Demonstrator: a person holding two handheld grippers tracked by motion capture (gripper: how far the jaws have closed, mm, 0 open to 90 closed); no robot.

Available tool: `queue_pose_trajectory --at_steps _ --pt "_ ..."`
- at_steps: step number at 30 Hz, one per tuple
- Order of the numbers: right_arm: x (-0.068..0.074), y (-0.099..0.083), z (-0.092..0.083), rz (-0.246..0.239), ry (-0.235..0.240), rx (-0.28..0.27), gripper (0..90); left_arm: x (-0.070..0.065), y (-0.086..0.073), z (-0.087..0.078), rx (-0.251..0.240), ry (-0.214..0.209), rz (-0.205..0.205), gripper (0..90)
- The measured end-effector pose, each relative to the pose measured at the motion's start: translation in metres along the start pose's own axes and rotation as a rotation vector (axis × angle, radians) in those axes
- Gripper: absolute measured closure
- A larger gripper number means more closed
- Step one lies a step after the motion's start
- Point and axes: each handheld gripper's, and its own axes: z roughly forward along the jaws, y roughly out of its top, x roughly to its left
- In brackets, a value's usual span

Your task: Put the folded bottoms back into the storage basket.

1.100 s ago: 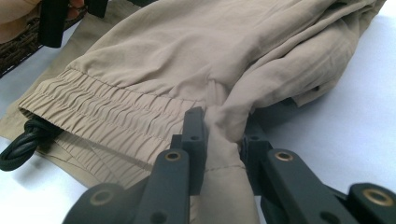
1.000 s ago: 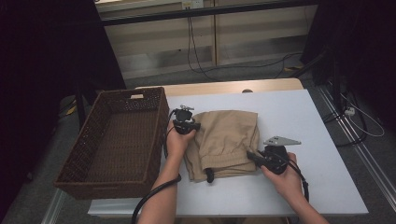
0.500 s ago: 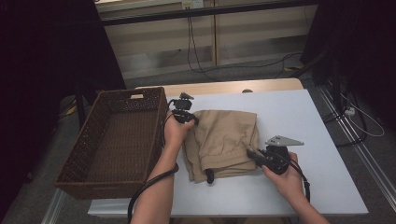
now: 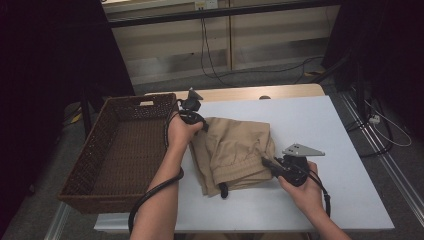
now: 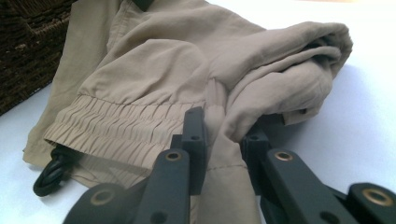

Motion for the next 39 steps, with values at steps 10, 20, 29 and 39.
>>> queue_pose_trajectory --at_steps 10,20,29,39 --pt "0.010 0.005 -0.005 -0.018 0.017 -0.043 77.5 -0.003 0.007 -0.022 0.064 0.011 0.028 86.0" --pt "0.021 0.012 -0.007 -0.030 0.047 -0.094 77.5 -0.006 0.017 -0.053 0.099 0.026 0.027 86.0" --pt "0.030 0.019 -0.012 -0.043 0.066 -0.133 77.5 -0.010 0.023 -0.077 0.117 0.033 0.031 86.1" --pt "0.036 0.026 -0.014 -0.064 0.080 -0.166 77.5 -0.012 0.027 -0.095 0.132 0.036 0.027 86.1"
